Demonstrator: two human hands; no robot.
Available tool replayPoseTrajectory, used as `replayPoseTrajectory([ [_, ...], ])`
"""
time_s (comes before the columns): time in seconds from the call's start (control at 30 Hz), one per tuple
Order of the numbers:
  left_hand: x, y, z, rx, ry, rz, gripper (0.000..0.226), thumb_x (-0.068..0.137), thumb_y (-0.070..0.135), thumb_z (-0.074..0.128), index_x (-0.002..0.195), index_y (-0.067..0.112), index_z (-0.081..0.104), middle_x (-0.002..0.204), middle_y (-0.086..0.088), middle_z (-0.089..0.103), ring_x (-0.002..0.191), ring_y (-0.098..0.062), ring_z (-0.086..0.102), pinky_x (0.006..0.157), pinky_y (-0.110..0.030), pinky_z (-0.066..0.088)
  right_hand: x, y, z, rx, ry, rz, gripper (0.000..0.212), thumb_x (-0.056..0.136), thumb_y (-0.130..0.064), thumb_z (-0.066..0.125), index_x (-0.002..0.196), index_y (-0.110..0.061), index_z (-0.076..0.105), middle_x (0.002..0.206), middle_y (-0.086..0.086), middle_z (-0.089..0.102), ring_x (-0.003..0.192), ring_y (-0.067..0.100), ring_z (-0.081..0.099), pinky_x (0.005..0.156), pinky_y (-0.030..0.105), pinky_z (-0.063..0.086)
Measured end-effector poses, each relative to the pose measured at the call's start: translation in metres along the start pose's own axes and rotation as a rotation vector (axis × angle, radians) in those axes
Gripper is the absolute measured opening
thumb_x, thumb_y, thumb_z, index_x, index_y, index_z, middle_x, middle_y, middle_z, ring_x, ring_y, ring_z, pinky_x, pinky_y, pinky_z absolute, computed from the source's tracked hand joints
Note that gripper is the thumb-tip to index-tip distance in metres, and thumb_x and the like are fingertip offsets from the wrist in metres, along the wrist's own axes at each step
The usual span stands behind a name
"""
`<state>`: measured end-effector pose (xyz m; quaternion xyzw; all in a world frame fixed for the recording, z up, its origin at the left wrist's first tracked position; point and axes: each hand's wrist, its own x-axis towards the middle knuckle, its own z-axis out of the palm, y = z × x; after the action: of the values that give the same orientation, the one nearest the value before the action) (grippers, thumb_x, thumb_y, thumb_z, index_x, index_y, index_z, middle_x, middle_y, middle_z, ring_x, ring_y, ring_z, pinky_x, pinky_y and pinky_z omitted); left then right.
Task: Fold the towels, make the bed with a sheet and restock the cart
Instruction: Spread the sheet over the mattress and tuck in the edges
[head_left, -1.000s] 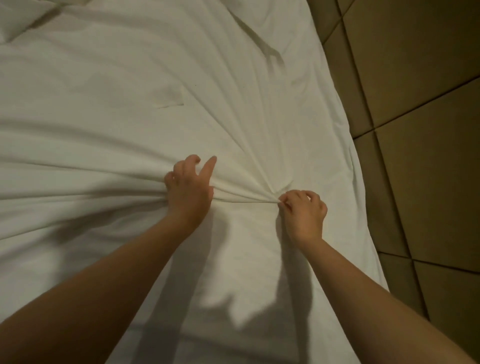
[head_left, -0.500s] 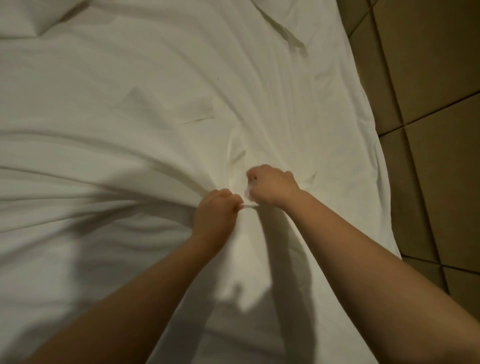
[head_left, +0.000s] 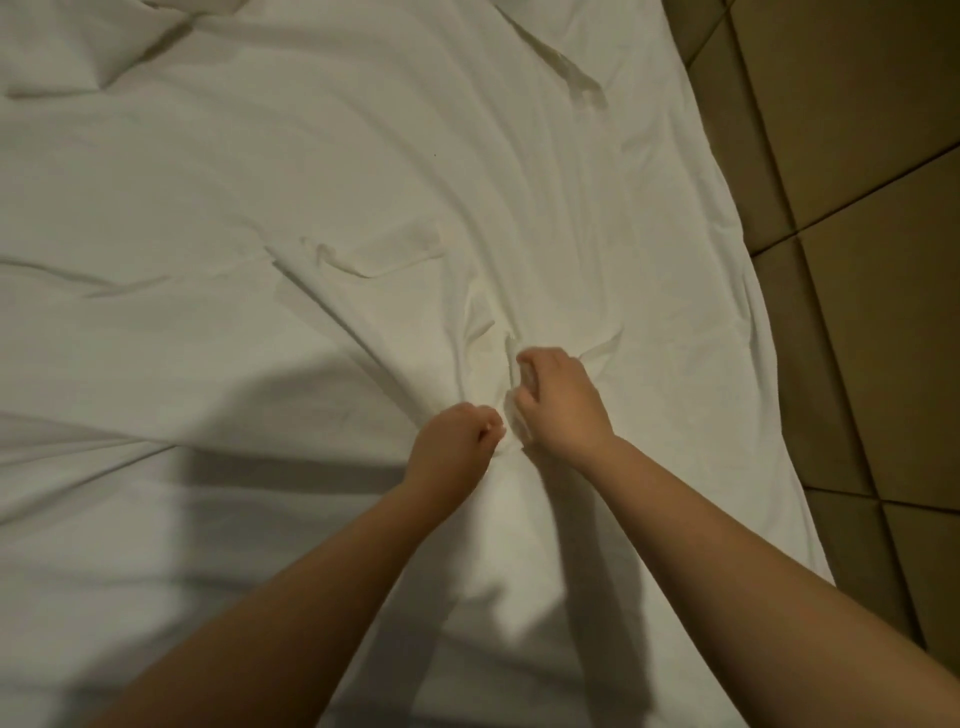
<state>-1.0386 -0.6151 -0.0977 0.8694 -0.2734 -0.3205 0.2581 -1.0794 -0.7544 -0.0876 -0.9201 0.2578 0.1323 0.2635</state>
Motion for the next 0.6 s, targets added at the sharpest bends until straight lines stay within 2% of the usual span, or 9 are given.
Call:
replayPoseTrajectory([
  [0.07, 0.001, -0.004, -0.008, -0.058, 0.077, -0.053, 0.027, 0.096, 0.026, 0.048, 0.118, 0.015, 0.06, 0.104, -0.005, 0.06, 0.095, -0.022, 0.058, 0.08, -0.03, 0.042, 0.013, -0.013, 0.0, -0.044, 0.046, -0.017, 0.047, 0.092, -0.023, 0.05, 0.137, -0.013, 0.042, 0.138, 0.007, 0.045, 0.123, 0.026, 0.042, 0.101, 0.036, 0.036],
  [0.1, 0.001, -0.007, -0.011, -0.072, 0.111, -0.072, 0.029, 0.096, 0.026, 0.048, 0.122, 0.016, 0.057, 0.107, -0.005, 0.059, 0.096, -0.021, 0.057, 0.081, -0.03, 0.042, 0.021, -0.02, 0.0, -0.071, 0.066, -0.005, 0.05, 0.093, -0.026, 0.051, 0.139, -0.013, 0.038, 0.14, 0.007, 0.043, 0.126, 0.027, 0.04, 0.103, 0.037, 0.033],
  [0.17, 0.002, -0.014, -0.018, -0.059, 0.168, -0.078, 0.031, 0.096, 0.023, 0.048, 0.124, 0.016, 0.055, 0.112, -0.007, 0.057, 0.1, -0.024, 0.056, 0.084, -0.033, 0.042, 0.038, -0.026, -0.001, -0.123, 0.035, 0.079, 0.043, 0.092, -0.032, 0.051, 0.129, -0.013, 0.043, 0.126, 0.008, 0.054, 0.116, 0.028, 0.05, 0.094, 0.038, 0.036],
  [0.23, 0.004, -0.02, -0.024, -0.026, 0.211, -0.068, 0.032, 0.095, 0.02, 0.048, 0.126, 0.014, 0.055, 0.116, -0.01, 0.056, 0.105, -0.026, 0.054, 0.087, -0.035, 0.041, 0.047, -0.027, -0.001, -0.175, -0.095, 0.191, 0.027, 0.092, -0.032, 0.047, 0.113, -0.015, 0.047, 0.106, 0.006, 0.062, 0.099, 0.028, 0.058, 0.082, 0.037, 0.033],
  [0.33, 0.008, -0.023, -0.031, -0.011, 0.256, -0.073, 0.044, 0.092, 0.021, 0.053, 0.135, 0.014, 0.045, 0.119, -0.012, 0.054, 0.108, -0.026, 0.051, 0.091, -0.036, 0.041, 0.04, -0.018, -0.001, -0.298, -0.15, 0.135, 0.009, 0.093, -0.025, 0.043, 0.091, -0.017, 0.048, 0.101, 0.005, 0.064, 0.096, 0.028, 0.059, 0.076, 0.034, 0.027],
  [0.47, 0.015, -0.017, -0.035, 0.153, 0.179, -0.071, 0.077, 0.087, 0.035, 0.063, 0.149, 0.02, 0.02, 0.131, -0.013, 0.043, 0.115, -0.029, 0.046, 0.097, -0.038, 0.04, 0.005, 0.003, -0.002, -0.221, 0.014, 0.016, 0.018, 0.095, -0.026, 0.042, 0.078, -0.019, 0.041, 0.075, 0.004, 0.061, 0.08, 0.03, 0.058, 0.073, 0.033, 0.023],
  [0.6, 0.033, -0.01, -0.042, 0.158, 0.033, -0.166, 0.087, 0.086, 0.044, 0.061, 0.151, 0.028, 0.006, 0.145, -0.014, 0.026, 0.125, -0.035, 0.039, 0.102, -0.043, 0.036, -0.048, 0.041, -0.002, -0.168, -0.005, 0.046, 0.035, 0.091, -0.027, 0.046, 0.058, -0.023, 0.035, 0.056, -0.009, 0.044, 0.076, 0.027, 0.054, 0.078, 0.033, 0.023],
])
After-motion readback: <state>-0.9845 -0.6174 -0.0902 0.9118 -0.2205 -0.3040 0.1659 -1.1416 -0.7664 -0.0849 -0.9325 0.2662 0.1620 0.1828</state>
